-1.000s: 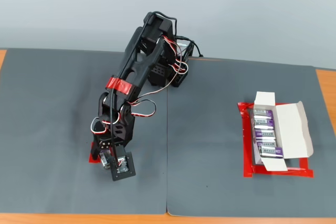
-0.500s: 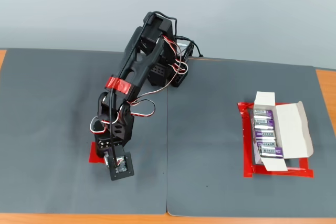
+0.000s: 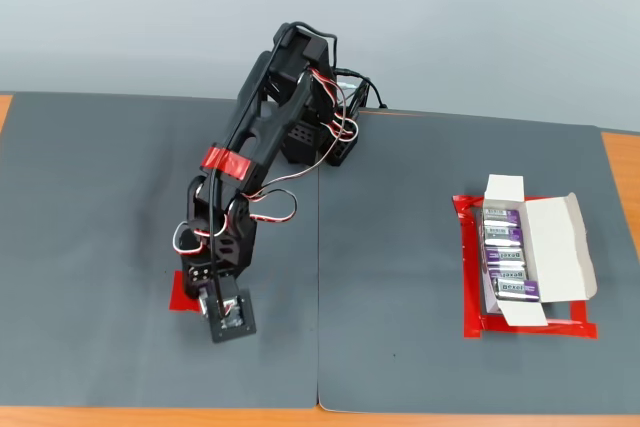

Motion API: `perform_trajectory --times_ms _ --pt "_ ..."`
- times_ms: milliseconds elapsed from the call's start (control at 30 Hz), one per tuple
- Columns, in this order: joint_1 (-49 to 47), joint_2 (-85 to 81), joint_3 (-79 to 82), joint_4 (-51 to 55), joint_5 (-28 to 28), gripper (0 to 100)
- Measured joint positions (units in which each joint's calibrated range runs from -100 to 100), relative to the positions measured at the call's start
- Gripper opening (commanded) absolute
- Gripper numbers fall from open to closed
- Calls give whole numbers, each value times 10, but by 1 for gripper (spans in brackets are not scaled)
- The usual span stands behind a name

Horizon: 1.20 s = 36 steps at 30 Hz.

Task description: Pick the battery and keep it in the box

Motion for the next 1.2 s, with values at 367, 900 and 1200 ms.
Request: perform_trajectory --times_ms 367,900,1200 --pt "-60 -127 -22 67 -42 2" --pt "-237 -258 -22 69 -93 2" --pt "-371 -274 -22 69 -95 2"
